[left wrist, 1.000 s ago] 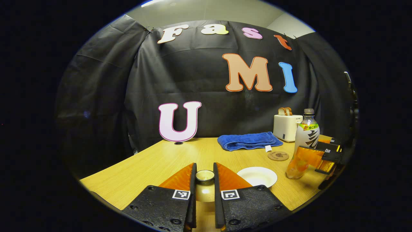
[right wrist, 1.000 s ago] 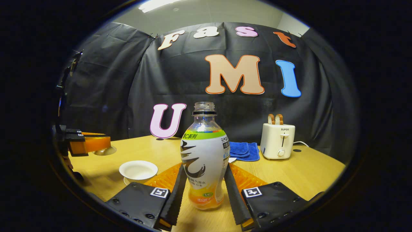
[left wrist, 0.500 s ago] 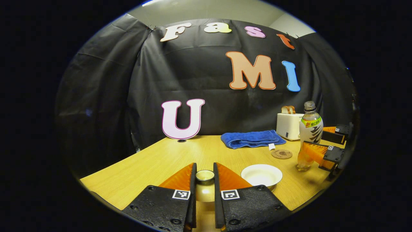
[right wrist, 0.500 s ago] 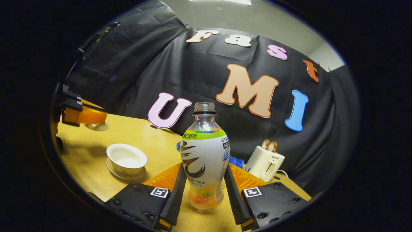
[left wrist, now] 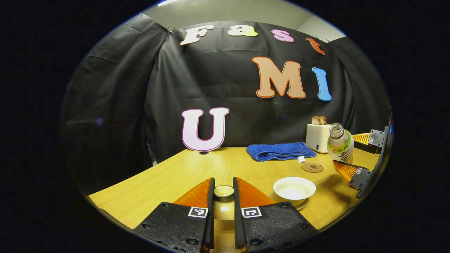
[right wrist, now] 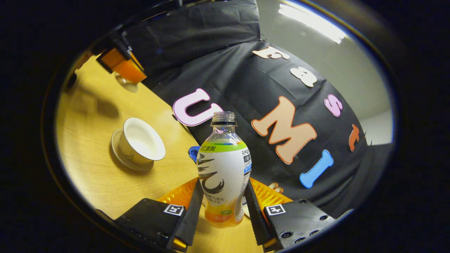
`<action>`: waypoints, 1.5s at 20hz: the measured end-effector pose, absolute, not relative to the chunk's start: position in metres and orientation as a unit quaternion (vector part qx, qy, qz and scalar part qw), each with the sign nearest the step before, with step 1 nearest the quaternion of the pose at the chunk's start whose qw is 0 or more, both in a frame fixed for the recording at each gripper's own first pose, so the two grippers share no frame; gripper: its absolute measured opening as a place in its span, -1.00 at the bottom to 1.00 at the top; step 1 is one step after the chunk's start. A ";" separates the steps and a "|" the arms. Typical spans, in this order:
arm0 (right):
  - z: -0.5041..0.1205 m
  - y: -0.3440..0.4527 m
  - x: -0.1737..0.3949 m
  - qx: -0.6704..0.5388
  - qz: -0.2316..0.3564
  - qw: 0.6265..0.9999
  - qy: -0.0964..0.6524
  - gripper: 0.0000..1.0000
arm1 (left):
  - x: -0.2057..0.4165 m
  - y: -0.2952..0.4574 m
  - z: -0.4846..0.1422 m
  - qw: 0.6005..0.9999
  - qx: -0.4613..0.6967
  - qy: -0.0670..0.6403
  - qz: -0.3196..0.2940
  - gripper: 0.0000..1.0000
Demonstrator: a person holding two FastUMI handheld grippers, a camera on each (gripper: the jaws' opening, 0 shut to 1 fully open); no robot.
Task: Open the teacup lid with one hand, grasp the water bottle and pour water into the teacup with the other hand; after pouring, place the water bottle on the coaster and then close the teacup lid.
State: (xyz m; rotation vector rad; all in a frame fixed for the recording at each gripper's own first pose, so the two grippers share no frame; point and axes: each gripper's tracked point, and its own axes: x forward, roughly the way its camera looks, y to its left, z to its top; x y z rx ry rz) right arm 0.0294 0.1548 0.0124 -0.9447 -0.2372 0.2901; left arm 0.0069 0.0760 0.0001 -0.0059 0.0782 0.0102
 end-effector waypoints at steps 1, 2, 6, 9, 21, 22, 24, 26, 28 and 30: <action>0.009 0.158 0.029 -0.465 0.140 0.866 -0.117 0.38 | 0.007 0.077 0.000 0.999 -0.003 0.038 0.005 -0.60; 0.004 0.161 0.027 -0.473 0.142 0.862 -0.116 0.38 | 0.006 0.079 -0.001 0.999 -0.003 0.038 0.006 -0.60; -0.005 0.165 0.026 -0.507 0.146 0.843 -0.107 0.37 | 0.003 0.088 -0.003 0.999 -0.005 0.038 0.010 -0.61; -0.007 0.167 0.030 -0.550 0.144 0.814 -0.119 0.38 | 0.000 0.096 -0.007 0.999 -0.005 0.041 0.014 -0.60; -0.012 0.171 0.040 -0.680 0.149 0.703 -0.142 0.36 | -0.003 0.107 -0.012 0.999 -0.013 0.041 0.016 -0.60; -0.012 0.172 0.039 -0.688 0.151 0.695 -0.145 0.37 | -0.002 0.107 -0.013 0.999 -0.015 0.041 0.016 -0.60; -0.013 0.174 0.040 -0.703 0.154 0.678 -0.150 0.37 | -0.002 0.109 -0.013 0.999 -0.020 0.041 0.017 -0.60; -0.011 0.174 0.039 -0.715 0.157 0.664 -0.151 0.38 | -0.002 0.110 -0.014 0.999 -0.025 0.041 0.017 -0.60; -0.009 0.176 0.040 -0.729 0.159 0.647 -0.158 0.38 | -0.002 0.111 -0.015 0.999 -0.024 0.042 0.018 -0.60; -0.008 0.178 0.039 -0.742 0.158 0.630 -0.167 0.38 | -0.003 0.111 -0.014 0.999 -0.025 0.041 0.017 -0.60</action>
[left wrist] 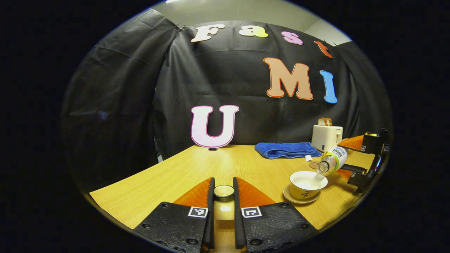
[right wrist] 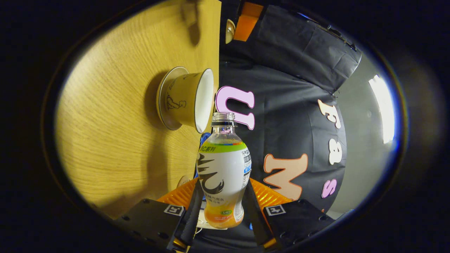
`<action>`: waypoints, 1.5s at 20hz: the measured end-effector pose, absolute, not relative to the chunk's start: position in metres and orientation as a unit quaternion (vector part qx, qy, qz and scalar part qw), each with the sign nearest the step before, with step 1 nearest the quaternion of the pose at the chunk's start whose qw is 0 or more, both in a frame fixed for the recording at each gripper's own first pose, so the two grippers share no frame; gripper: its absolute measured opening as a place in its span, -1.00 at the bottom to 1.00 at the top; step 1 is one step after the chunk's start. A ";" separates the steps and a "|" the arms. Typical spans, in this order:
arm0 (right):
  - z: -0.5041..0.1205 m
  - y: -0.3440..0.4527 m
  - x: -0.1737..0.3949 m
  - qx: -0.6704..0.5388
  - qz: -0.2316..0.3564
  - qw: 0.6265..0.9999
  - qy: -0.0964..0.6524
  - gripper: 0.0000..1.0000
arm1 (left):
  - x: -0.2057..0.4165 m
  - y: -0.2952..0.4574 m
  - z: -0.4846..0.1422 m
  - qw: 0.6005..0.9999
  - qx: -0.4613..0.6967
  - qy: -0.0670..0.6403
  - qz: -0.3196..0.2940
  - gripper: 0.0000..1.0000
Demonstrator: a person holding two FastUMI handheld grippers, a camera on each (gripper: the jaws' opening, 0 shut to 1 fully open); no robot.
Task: Open the teacup lid with one hand, grasp the water bottle and pour water into the teacup with the other hand; after pouring, place the water bottle on the coaster and then close the teacup lid.
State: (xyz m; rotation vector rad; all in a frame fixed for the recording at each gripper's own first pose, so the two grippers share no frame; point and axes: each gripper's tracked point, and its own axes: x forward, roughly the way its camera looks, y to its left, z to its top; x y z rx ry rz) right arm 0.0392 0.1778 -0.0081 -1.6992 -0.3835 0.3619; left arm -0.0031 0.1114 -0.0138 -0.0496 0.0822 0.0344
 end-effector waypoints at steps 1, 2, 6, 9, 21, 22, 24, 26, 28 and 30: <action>-0.008 0.178 0.040 -0.748 0.158 0.622 -0.171 0.38 | -0.003 0.110 -0.014 0.999 -0.026 0.041 0.016 -0.60; -0.007 0.179 0.040 -0.754 0.157 0.613 -0.175 0.38 | -0.002 0.109 -0.014 0.999 -0.027 0.041 0.015 -0.60; -0.003 0.182 0.042 -0.778 0.157 0.579 -0.186 0.38 | -0.003 0.109 -0.014 0.999 -0.028 0.040 0.013 -0.60; 0.000 0.183 0.044 -0.789 0.155 0.562 -0.193 0.38 | -0.004 0.109 -0.013 0.999 -0.030 0.040 0.012 -0.60; 0.015 0.198 0.040 -0.827 0.152 0.492 -0.226 0.37 | -0.004 0.103 -0.013 0.998 -0.037 0.041 0.004 -0.60; 0.015 0.200 0.040 -0.829 0.152 0.487 -0.229 0.37 | -0.005 0.103 -0.014 0.998 -0.037 0.041 0.003 -0.60; 0.017 0.203 0.039 -0.832 0.152 0.479 -0.235 0.37 | -0.004 0.102 -0.014 0.998 -0.040 0.042 0.001 -0.60; 0.018 0.203 0.038 -0.835 0.153 0.472 -0.236 0.37 | -0.004 0.102 -0.014 0.998 -0.041 0.042 0.002 -0.60; 0.015 0.202 0.039 -0.836 0.155 0.473 -0.230 0.36 | -0.004 0.103 -0.014 0.998 -0.041 0.042 0.003 -0.60; 0.011 0.198 0.041 -0.827 0.159 0.491 -0.222 0.37 | -0.006 0.103 -0.013 0.998 -0.040 0.042 0.004 -0.60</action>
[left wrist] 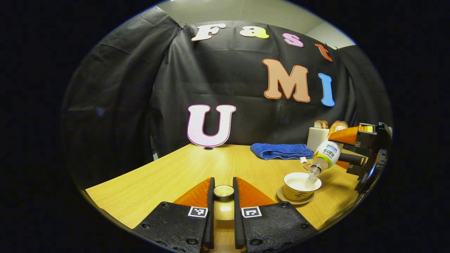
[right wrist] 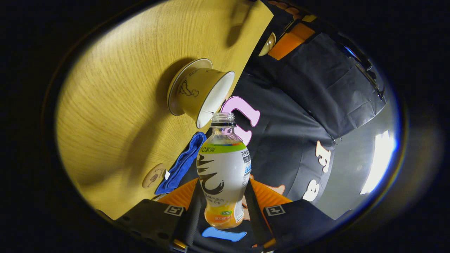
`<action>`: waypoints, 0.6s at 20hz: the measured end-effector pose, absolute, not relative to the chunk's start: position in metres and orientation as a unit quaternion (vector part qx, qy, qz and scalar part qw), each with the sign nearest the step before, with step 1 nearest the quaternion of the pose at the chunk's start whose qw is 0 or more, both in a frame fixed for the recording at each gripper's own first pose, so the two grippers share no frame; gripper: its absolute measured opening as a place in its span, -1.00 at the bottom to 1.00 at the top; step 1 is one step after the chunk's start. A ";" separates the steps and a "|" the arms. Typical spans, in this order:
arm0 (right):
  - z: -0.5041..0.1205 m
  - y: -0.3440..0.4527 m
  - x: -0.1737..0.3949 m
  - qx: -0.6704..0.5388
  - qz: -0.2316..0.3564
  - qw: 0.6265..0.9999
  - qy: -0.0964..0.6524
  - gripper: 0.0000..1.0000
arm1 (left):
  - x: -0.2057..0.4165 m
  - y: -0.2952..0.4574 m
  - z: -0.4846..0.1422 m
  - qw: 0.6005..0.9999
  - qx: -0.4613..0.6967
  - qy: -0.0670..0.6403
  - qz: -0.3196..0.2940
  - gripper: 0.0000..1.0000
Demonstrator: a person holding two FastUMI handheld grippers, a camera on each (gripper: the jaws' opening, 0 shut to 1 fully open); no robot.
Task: Open the teacup lid with one hand, grasp the water bottle and pour water into the teacup with the other hand; after pouring, place the water bottle on the coaster and then close the teacup lid.
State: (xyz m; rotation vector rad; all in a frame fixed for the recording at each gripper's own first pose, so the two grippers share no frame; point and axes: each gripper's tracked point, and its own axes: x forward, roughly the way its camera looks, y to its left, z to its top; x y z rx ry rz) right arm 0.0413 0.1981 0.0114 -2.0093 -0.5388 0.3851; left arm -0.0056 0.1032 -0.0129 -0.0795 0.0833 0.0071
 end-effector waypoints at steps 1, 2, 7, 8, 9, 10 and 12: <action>0.006 0.195 0.044 -0.820 0.161 0.505 -0.214 0.38 | -0.005 0.103 -0.012 0.998 -0.039 0.041 0.004 -0.60; 0.002 0.192 0.046 -0.811 0.163 0.522 -0.206 0.38 | -0.005 0.103 -0.011 0.998 -0.038 0.040 0.004 -0.60; -0.020 0.184 0.037 -0.760 0.169 0.605 -0.168 0.39 | -0.004 0.098 -0.007 0.999 -0.036 0.040 0.003 -0.60; -0.024 0.182 0.035 -0.747 0.172 0.623 -0.158 0.39 | -0.003 0.097 -0.005 0.999 -0.035 0.039 0.004 -0.60; -0.025 0.179 0.037 -0.731 0.173 0.643 -0.148 0.39 | -0.003 0.097 -0.005 0.999 -0.033 0.038 0.004 -0.60; -0.026 0.177 0.036 -0.714 0.177 0.664 -0.138 0.38 | -0.003 0.095 -0.003 0.999 -0.032 0.037 0.003 -0.60; -0.024 0.178 0.039 -0.679 0.179 0.701 -0.120 0.38 | 0.000 0.091 0.001 0.999 -0.029 0.035 0.000 -0.60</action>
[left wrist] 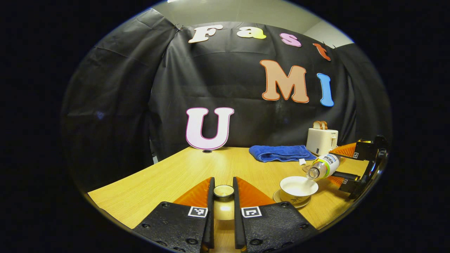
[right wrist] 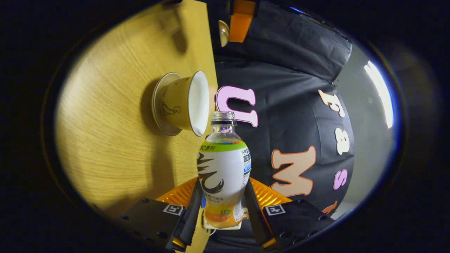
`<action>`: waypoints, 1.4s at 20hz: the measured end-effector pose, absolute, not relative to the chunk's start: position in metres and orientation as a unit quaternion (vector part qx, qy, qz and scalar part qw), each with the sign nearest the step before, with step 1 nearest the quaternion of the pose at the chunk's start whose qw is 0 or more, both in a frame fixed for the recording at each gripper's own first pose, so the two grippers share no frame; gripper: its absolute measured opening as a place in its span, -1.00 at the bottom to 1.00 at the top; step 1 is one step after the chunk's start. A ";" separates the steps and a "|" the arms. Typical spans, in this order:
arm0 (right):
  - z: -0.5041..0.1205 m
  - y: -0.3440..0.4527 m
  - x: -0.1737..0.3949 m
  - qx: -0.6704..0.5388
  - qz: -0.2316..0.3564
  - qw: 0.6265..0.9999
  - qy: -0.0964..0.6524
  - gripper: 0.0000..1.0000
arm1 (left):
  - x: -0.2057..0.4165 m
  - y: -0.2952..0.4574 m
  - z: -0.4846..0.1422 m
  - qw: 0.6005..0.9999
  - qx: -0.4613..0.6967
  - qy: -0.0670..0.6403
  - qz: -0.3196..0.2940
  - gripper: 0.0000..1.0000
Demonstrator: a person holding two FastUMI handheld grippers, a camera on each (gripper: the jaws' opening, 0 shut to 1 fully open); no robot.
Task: Open the teacup lid with one hand, grasp the water bottle and pour water into the teacup with the other hand; after pouring, place the water bottle on the coaster and then close the teacup lid.
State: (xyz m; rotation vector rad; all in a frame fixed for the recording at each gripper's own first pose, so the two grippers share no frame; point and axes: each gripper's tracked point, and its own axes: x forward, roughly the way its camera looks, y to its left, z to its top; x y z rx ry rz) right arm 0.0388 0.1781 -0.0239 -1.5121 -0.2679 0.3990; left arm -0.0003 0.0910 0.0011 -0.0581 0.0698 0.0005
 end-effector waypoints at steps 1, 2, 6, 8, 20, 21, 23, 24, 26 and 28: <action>-0.021 0.177 0.042 -0.657 0.180 0.723 -0.110 0.35 | 0.002 0.089 0.002 0.999 -0.028 0.035 -0.002 -0.58; -0.019 0.178 0.042 -0.637 0.183 0.742 -0.102 0.41 | 0.002 0.087 0.004 0.999 -0.027 0.034 -0.004 -0.60; -0.015 0.179 0.050 -0.541 0.192 0.816 -0.064 0.35 | 0.006 0.078 0.009 0.999 -0.027 0.031 -0.010 -0.60; -0.013 0.179 0.051 -0.494 0.196 0.846 -0.050 0.35 | 0.009 0.074 0.011 0.999 -0.030 0.031 -0.014 -0.60; 0.013 0.153 0.102 -0.220 0.179 0.959 0.025 0.36 | 0.013 0.063 0.017 0.999 -0.034 0.028 -0.027 -0.60; 0.015 0.150 0.108 -0.199 0.174 0.964 0.028 0.37 | 0.013 0.062 0.016 0.999 -0.034 0.029 -0.028 -0.60; 0.017 0.146 0.120 -0.153 0.169 0.973 0.036 0.39 | 0.012 0.059 0.017 0.999 -0.035 0.028 -0.030 -0.58; 0.017 0.143 0.127 -0.136 0.166 0.976 0.038 0.39 | 0.012 0.058 0.017 0.998 -0.036 0.028 -0.031 -0.60; 0.017 0.135 0.139 -0.110 0.157 0.981 0.040 0.41 | 0.013 0.058 0.018 0.998 -0.037 0.028 -0.033 -0.60; 0.017 0.131 0.150 -0.083 0.153 0.984 0.041 0.39 | 0.013 0.058 0.017 0.998 -0.037 0.028 -0.033 -0.60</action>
